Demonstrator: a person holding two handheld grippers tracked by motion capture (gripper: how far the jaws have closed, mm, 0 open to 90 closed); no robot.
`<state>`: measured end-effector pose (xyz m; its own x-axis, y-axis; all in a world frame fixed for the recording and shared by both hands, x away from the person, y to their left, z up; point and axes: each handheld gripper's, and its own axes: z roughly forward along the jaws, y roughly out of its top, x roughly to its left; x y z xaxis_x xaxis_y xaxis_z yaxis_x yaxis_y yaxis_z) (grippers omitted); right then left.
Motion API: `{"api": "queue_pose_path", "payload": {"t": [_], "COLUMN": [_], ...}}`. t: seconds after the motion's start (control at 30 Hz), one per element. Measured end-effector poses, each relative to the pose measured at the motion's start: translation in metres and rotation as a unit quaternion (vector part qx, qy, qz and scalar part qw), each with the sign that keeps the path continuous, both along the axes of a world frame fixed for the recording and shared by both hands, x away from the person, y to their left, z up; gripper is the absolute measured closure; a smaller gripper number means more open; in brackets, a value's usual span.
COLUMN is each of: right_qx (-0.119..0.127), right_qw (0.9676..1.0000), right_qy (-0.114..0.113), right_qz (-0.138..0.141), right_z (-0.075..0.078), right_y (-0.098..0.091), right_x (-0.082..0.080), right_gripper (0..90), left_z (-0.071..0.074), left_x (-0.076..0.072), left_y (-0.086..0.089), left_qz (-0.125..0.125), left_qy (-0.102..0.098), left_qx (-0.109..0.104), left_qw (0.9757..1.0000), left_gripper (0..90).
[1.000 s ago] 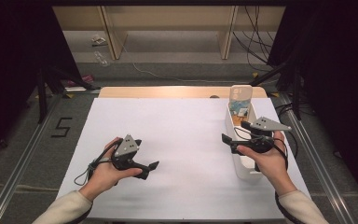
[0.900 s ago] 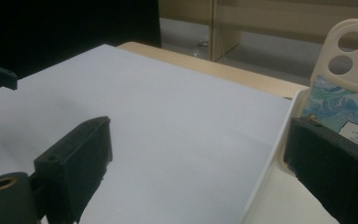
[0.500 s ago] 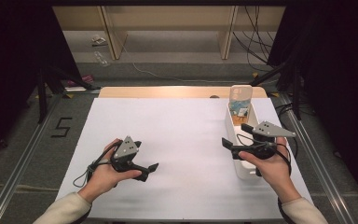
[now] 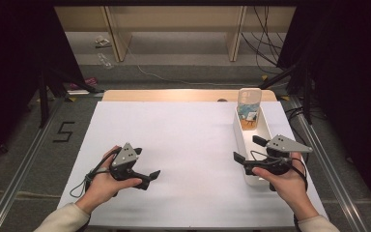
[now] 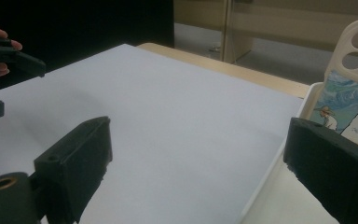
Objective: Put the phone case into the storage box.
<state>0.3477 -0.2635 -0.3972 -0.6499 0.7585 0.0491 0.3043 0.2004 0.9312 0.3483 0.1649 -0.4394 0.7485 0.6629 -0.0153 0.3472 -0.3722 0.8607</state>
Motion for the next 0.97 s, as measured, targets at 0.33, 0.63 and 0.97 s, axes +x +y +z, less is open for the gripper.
{"api": "queue_pose_path", "payload": {"t": [0.33,0.63,0.97], "right_qx": [-0.006,0.001,0.002], "right_qw": [0.9999,0.9999,0.9999], "right_qy": [-0.007,-0.011,-0.014], "right_qz": [-0.006,-0.011,-0.008], "right_z": [-0.007,-0.008,-0.007], "right_y": [-0.007,-0.010,-0.010], "right_x": [-0.015,-0.021,-0.021], "right_gripper": [9.4,9.4,9.5], "left_z": [-0.001,-0.003,-0.003], "left_x": [-0.002,-0.001,0.001], "left_y": [0.003,0.003,0.004], "left_qz": [0.001,0.000,-0.002], "left_qy": [0.000,0.000,0.000], "left_qx": [0.000,-0.001,0.001], "left_qw": [1.0000,1.0000,1.0000], "left_gripper": [0.0,0.0,0.3]}}
